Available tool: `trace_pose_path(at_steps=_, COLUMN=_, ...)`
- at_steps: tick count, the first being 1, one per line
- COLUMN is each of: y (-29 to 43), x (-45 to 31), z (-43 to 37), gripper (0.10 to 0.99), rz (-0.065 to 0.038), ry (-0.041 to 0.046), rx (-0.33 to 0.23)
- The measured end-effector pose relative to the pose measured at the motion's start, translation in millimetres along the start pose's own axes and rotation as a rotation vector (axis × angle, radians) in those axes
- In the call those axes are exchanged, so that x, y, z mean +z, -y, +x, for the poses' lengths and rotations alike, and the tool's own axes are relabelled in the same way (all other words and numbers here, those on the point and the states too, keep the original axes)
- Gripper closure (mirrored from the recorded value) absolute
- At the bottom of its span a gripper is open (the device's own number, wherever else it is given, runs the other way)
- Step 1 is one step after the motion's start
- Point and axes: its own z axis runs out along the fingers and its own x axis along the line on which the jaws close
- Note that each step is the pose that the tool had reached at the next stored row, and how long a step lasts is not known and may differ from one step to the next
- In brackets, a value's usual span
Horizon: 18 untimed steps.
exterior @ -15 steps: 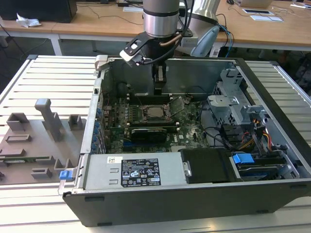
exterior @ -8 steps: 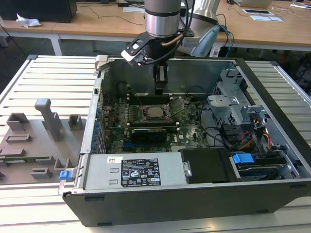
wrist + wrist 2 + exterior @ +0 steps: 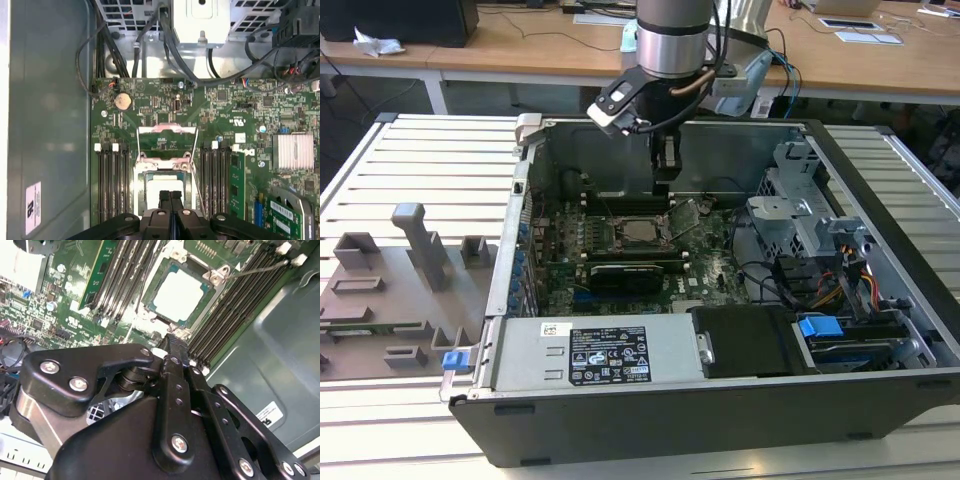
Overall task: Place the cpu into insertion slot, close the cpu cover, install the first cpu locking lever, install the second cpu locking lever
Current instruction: 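Close the cpu cover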
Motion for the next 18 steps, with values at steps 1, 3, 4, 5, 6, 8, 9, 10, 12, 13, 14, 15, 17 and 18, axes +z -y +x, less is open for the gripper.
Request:
trace_pose_path(at_steps=1, y=-2.4, x=0.1, z=0.0, gripper=0.980, rz=0.000, ry=0.0001, rx=0.000)
trace_pose_path(at_steps=3, y=-7.8, x=0.3, z=0.0, gripper=0.980, rz=0.000, ry=0.0003, rx=0.000)
trace_pose_path(at_steps=4, y=-12.4, x=0.6, z=0.0, gripper=0.980, rz=0.000, ry=0.0005, rx=0.000)
trace_pose_path(at_steps=5, y=-14.4, x=0.6, z=0.0, gripper=0.980, rz=0.000, ry=0.0007, rx=0.000)
trace_pose_path(at_steps=6, y=-17.4, x=0.8, z=0.0, gripper=0.980, rz=0.000, ry=0.0008, rx=0.000)
trace_pose_path(at_steps=8, y=-20.6, x=0.9, z=0.0, gripper=0.980, rz=0.001, ry=0.0009, rx=0.000)
trace_pose_path(at_steps=9, y=-21.6, x=1.0, z=0.0, gripper=0.980, rz=0.001, ry=0.0008, rx=0.000)
trace_pose_path(at_steps=10, y=-23.7, x=1.1, z=0.0, gripper=0.980, rz=0.001, ry=0.0009, rx=0.000)
trace_pose_path(at_steps=12, y=-28.1, x=1.2, z=0.0, gripper=0.980, rz=0.001, ry=0.0010, rx=0.000)
trace_pose_path(at_steps=13, y=-29.7, x=1.3, z=0.0, gripper=0.980, rz=0.001, ry=0.0010, rx=0.000)
trace_pose_path(at_steps=14, y=-31.5, x=1.4, z=0.0, gripper=0.980, rz=0.001, ry=0.0012, rx=0.000)
trace_pose_path(at_steps=15, y=-33.3, x=1.5, z=0.1, gripper=0.980, rz=0.001, ry=0.0013, rx=0.000)
trace_pose_path(at_steps=17, y=-37.9, x=1.7, z=0.2, gripper=0.980, rz=0.001, ry=0.0028, rx=0.000)
trace_pose_path(at_steps=18, y=-38.9, x=1.8, z=0.2, gripper=0.980, rz=0.002, ry=0.0031, rx=0.000)
